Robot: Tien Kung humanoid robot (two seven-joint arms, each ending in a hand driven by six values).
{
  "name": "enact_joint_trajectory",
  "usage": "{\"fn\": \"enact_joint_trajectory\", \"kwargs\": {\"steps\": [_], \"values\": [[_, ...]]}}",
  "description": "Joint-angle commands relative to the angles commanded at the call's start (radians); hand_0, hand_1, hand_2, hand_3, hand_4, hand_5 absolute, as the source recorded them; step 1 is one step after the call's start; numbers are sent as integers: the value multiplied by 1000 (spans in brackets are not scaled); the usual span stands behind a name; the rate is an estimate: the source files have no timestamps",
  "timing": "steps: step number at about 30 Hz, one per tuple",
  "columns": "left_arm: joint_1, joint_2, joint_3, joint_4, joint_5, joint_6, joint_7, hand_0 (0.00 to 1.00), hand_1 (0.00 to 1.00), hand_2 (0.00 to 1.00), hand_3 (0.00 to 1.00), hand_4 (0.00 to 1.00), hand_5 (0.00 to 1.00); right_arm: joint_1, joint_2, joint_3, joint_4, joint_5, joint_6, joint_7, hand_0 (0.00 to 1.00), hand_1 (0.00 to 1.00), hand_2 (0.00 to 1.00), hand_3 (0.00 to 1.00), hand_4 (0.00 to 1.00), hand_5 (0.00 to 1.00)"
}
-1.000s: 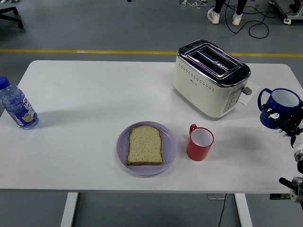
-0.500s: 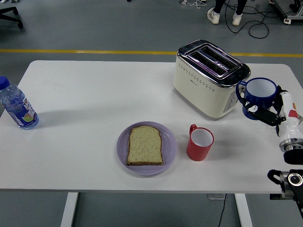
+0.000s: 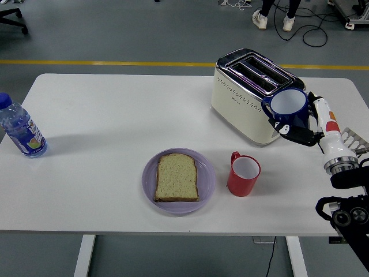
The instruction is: Pick up the cup,pour liquid into bread,place the cup on the desk
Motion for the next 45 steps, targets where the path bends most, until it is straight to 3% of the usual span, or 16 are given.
{"fn": "enact_joint_trajectory", "kwargs": {"steps": [1, 7, 10, 19, 31, 45], "values": [[-1, 0, -1, 0, -1, 0, 0, 633, 643, 652, 505, 241, 856, 10, -9, -27, 6, -9, -12, -14, 415, 453, 564, 560, 592, 2], [-5, 0, -10, -1, 0, 0, 0, 633, 643, 653, 505, 241, 857, 109, -82, -129, -6, -38, 44, -49, 426, 450, 560, 561, 590, 2], [-7, 0, -14, -1, 0, 0, 0, 633, 643, 653, 505, 241, 857, 151, -95, -178, -12, -50, 59, -64, 426, 450, 560, 561, 590, 2], [-11, 0, -18, -1, -2, 0, -1, 633, 643, 652, 505, 241, 856, 260, -105, -323, -11, -49, 90, -102, 427, 449, 560, 563, 580, 2], [-8, 0, -19, 0, -5, 0, -1, 633, 644, 653, 504, 241, 856, 345, -112, -484, -6, -288, 194, -175, 439, 454, 562, 565, 569, 2], [-4, -1, -16, 0, -9, 0, -1, 633, 643, 653, 505, 242, 857, 467, -98, -624, -29, -348, 269, -244, 479, 461, 568, 569, 562, 2]]}}
